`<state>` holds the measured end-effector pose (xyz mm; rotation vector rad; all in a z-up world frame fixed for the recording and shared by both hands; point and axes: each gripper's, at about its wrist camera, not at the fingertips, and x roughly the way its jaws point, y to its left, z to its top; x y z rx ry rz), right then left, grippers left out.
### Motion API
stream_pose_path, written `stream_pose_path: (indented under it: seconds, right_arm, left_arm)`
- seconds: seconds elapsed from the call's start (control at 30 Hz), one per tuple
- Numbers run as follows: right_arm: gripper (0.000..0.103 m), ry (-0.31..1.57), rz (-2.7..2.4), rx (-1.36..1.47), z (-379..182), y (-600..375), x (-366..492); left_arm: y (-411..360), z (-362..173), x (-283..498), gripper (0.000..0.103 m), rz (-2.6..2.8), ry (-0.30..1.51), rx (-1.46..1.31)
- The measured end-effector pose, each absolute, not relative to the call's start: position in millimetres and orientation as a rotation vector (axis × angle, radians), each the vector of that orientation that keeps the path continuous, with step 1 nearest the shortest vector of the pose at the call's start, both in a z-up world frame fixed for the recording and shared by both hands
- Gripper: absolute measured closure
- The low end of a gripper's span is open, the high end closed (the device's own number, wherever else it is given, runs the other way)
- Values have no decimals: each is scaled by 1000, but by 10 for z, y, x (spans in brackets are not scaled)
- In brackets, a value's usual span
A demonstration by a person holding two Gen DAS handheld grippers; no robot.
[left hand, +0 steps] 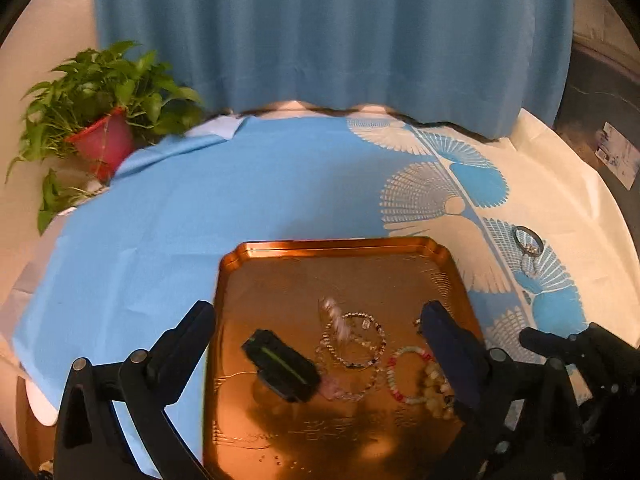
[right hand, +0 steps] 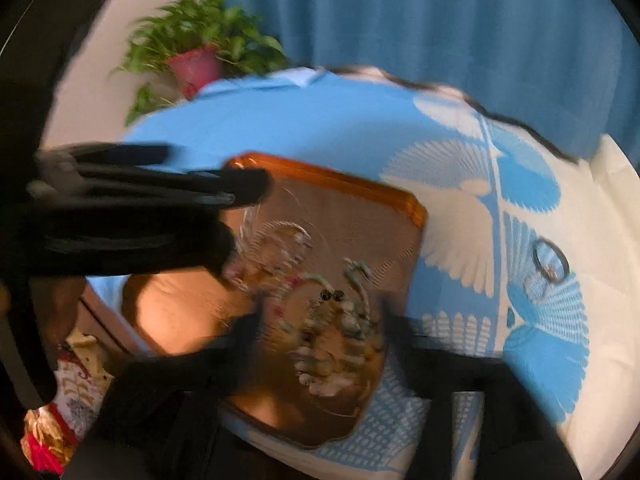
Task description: Organize jewelry
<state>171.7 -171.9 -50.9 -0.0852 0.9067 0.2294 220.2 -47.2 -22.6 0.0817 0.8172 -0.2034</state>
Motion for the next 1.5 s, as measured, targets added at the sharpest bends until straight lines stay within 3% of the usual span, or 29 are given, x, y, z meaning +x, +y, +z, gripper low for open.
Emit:
stream_pose_path:
  seconds: [0.4, 0.97, 1.5]
  right_arm:
    - [26, 935, 185, -51, -377, -1886, 1086]
    - [25, 783, 132, -64, 313, -1860, -453]
    - [25, 718, 124, -55, 502, -1919, -969]
  left_arm:
    - [-448, -191, 1282, 1, -202, 865, 132]
    - [-251, 374, -160, 1, -154, 722, 112]
    - [-370, 485, -619, 1, -172, 675, 158]
